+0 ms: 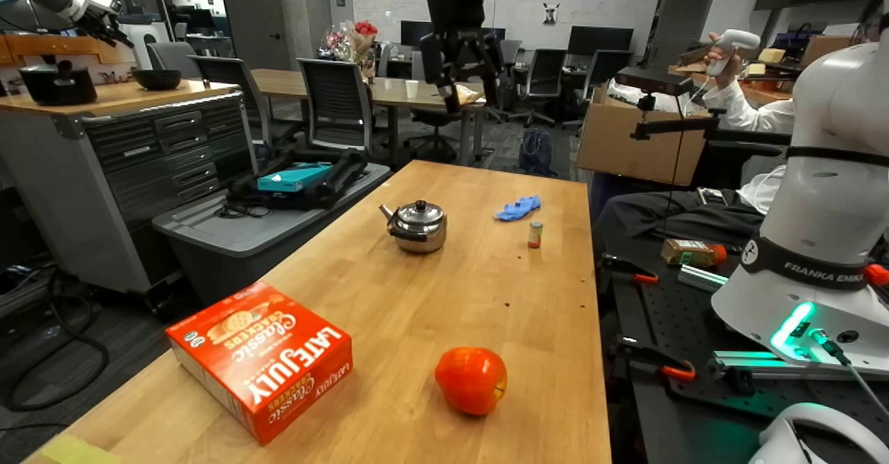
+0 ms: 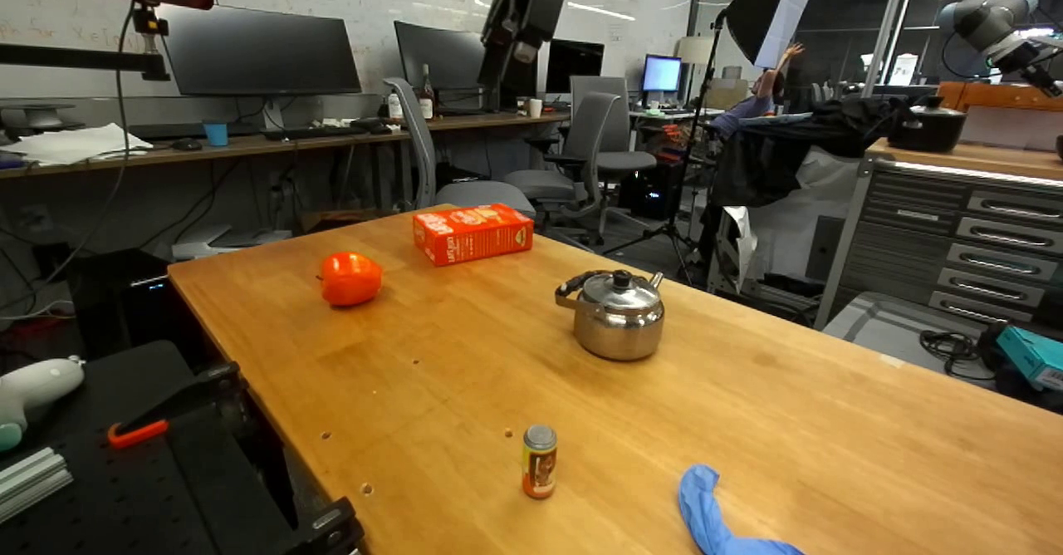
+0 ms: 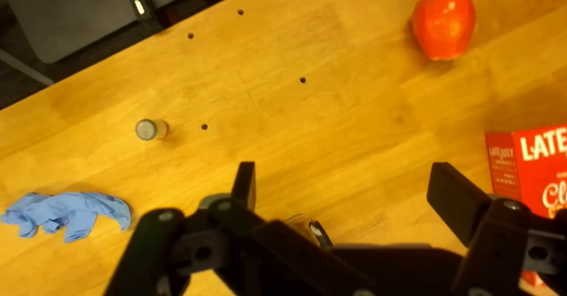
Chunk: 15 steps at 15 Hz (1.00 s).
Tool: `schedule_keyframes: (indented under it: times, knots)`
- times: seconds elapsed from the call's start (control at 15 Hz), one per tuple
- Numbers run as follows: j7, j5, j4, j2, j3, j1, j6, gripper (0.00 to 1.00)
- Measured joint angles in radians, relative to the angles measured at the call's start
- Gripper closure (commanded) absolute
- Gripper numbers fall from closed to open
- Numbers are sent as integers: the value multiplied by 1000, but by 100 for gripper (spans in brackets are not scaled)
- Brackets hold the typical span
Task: Take the lid and place it on the teapot
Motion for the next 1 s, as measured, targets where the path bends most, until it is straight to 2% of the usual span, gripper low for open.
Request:
schedule_keyframes:
  times: [0.2,0.4,0.6,0.8,1.0]
  knots:
    - [-72,-67,-71,-85,41,17,-40,0]
    - [-151,-132,-142,-162,70,27,-31,0]
    - [-195,-165,-230,-252,83,29,54,0]
    - [-237,-149,-335,-352,82,29,160,0]
    - [-260,-137,-397,-419,78,29,188,0]
